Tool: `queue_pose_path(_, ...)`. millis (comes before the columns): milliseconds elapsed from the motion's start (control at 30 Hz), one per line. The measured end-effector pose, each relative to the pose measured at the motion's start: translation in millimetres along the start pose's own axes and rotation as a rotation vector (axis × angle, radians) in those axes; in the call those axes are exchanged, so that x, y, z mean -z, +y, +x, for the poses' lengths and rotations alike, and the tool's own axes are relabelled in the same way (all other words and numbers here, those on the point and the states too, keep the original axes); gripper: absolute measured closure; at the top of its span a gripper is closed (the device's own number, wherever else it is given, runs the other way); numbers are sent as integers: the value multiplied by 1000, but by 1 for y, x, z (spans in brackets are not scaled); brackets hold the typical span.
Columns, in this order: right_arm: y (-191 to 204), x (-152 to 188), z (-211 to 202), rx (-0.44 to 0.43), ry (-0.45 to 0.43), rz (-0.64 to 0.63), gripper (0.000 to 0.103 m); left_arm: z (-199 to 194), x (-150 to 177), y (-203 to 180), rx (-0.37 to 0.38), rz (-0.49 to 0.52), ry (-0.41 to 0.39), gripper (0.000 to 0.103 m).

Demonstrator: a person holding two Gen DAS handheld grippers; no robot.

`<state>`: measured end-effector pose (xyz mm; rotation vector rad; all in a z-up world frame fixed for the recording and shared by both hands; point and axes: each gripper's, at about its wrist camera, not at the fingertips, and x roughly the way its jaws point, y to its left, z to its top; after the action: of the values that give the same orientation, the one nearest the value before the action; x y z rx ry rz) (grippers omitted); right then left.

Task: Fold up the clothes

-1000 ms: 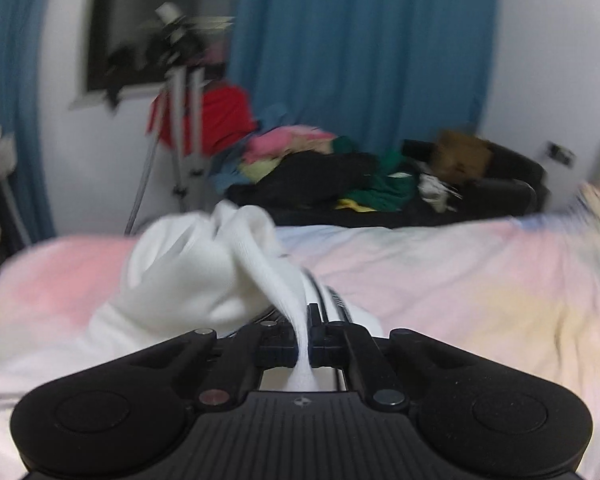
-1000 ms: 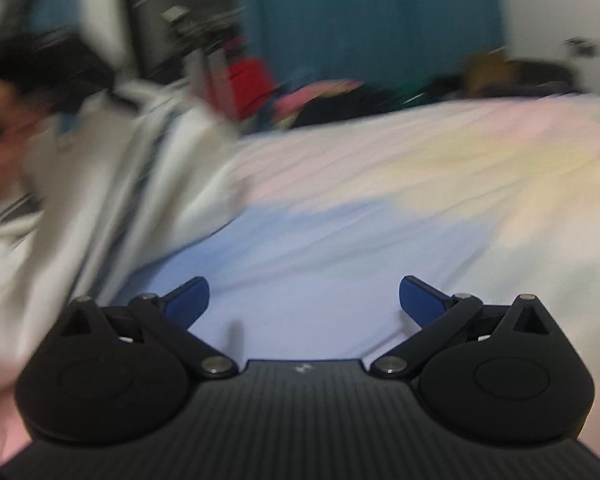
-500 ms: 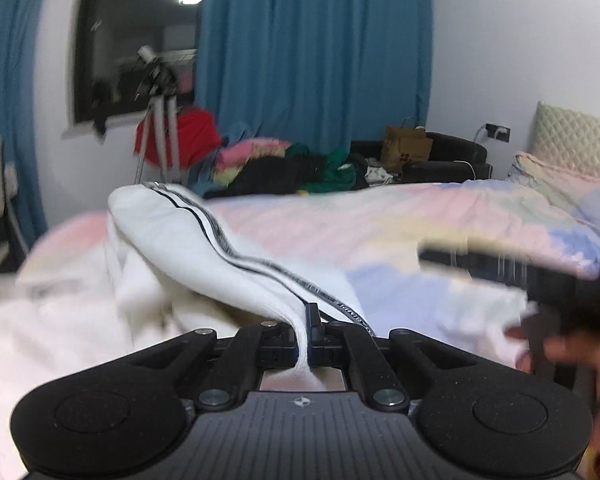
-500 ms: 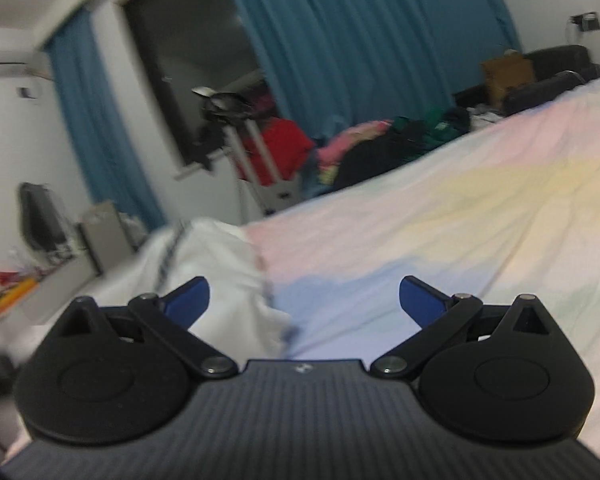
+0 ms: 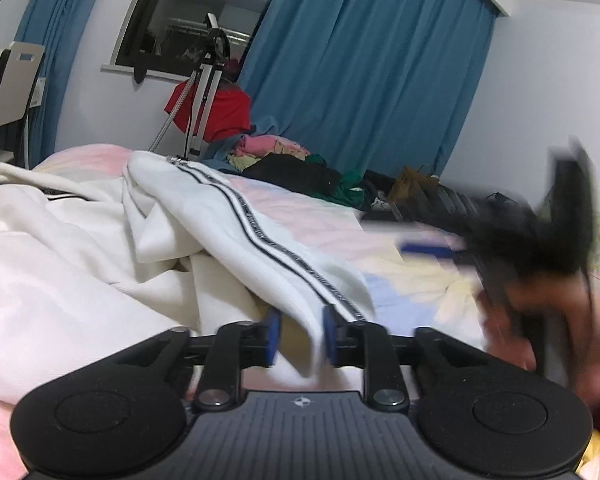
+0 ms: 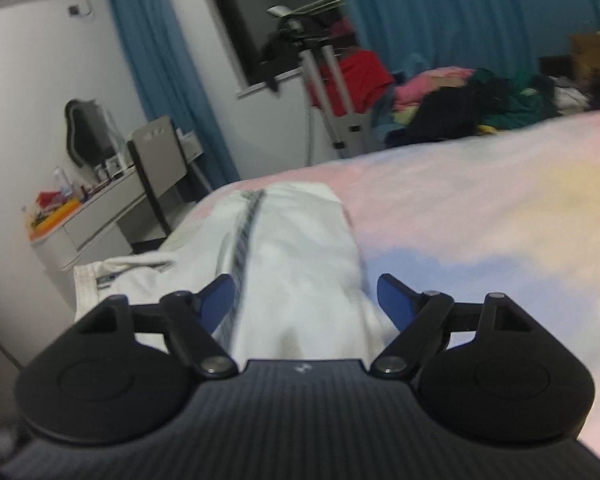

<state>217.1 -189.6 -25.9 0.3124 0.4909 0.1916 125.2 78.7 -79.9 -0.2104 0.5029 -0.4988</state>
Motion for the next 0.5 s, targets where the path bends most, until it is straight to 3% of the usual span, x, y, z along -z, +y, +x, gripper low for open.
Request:
queue_pose_path(67,15,-25,32,-21,24,-38,23,0,-3,12,-6,-26,4,45)
queue_pose_path(167,43,-61,86,-48,66,-105,23,-1,-8,34,-30,-47,-1,37)
queue_pose_path(300,96,-87,175,-75,177,-245,23,-3,-13,65,-97,-49,-15,34)
queue_pose_path(367,123,-88,220,-90,248,-322,28,-2,-12,82,-115,-87,-19,32)
queue_pose_path(500,156,-74,288,-11,314,-437,29,7,-7,118,-146,-185,2,32)
